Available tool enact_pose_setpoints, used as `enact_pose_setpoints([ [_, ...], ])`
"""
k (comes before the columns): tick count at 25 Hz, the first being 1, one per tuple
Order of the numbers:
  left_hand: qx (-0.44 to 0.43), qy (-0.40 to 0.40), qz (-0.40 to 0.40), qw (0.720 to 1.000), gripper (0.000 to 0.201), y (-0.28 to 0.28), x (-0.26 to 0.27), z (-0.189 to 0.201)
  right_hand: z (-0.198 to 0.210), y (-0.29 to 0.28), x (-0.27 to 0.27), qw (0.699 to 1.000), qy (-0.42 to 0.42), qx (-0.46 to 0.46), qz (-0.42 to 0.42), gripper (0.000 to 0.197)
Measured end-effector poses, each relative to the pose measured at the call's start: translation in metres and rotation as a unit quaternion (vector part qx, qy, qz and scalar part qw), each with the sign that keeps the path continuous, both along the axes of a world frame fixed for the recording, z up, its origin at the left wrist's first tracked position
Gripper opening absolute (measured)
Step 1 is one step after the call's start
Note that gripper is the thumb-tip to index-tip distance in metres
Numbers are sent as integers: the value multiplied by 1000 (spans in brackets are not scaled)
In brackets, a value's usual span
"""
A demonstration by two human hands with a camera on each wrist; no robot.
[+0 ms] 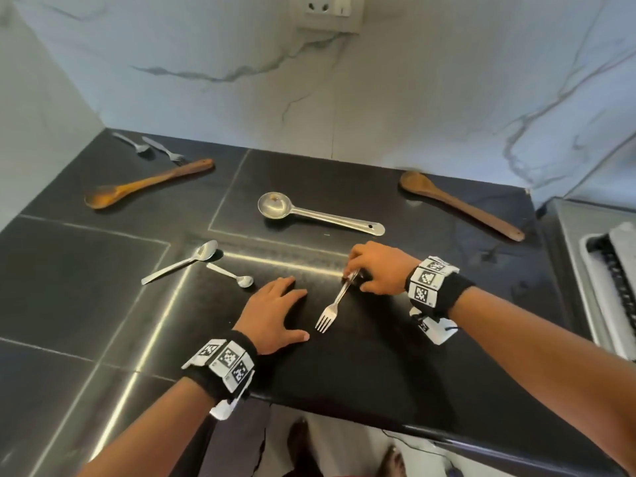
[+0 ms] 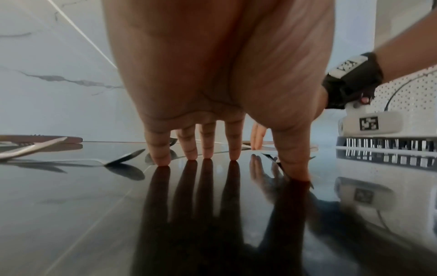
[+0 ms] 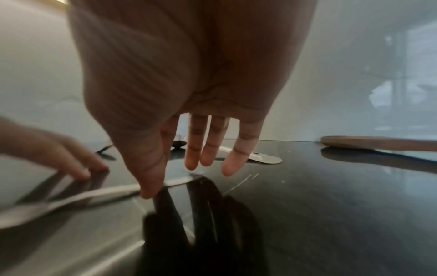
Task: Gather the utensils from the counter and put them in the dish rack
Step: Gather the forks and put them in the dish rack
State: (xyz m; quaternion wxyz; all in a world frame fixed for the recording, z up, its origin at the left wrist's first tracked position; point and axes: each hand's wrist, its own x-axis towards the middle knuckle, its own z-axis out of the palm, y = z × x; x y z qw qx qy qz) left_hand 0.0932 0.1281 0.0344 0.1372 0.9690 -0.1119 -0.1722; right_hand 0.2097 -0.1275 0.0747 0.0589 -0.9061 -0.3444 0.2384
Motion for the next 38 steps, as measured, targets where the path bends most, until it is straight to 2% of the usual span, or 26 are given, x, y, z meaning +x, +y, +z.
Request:
enact_pose_setpoints([
  [3,2,-1,0,1000,91,0,2,-3,-1,-2,0,998,-18,-49,22,22],
  [6,-17,-7,12,1000,90,5,3,-2,5,2,-2,990,6,-133,37,14],
  [10,-124,17,35,992,77,23,6,4,10,15,-13,980,-9,-192,54,13],
  [13,-194,37,72,978,69,42,1,7,7,17,-19,982,-13,-186,29,14],
  [15,-195,43,80,977,67,57,-4,8,5,19,-23,984,-13,-178,17,29],
  [17,-176,42,66,981,67,68,-11,8,6,24,-24,983,-22,-182,14,34],
  [23,-135,61,32,988,68,73,-26,7,11,39,-34,977,-32,-211,-15,16],
  [26,-171,53,44,983,61,79,-26,10,10,43,-37,979,-39,-199,-25,14],
  [28,-222,44,87,970,58,86,-26,13,12,46,-39,989,1,-139,-56,12],
  [30,-295,54,167,939,57,95,-26,16,14,63,-43,985,112,-5,-127,2],
  [33,-435,74,305,844,52,107,-20,23,22,116,-46,924,251,194,-211,15],
  [36,-554,131,355,742,36,116,-8,44,26,181,-37,903,302,263,-155,14],
  [38,-607,117,373,692,28,129,3,57,27,226,-22,906,305,272,-107,7],
])
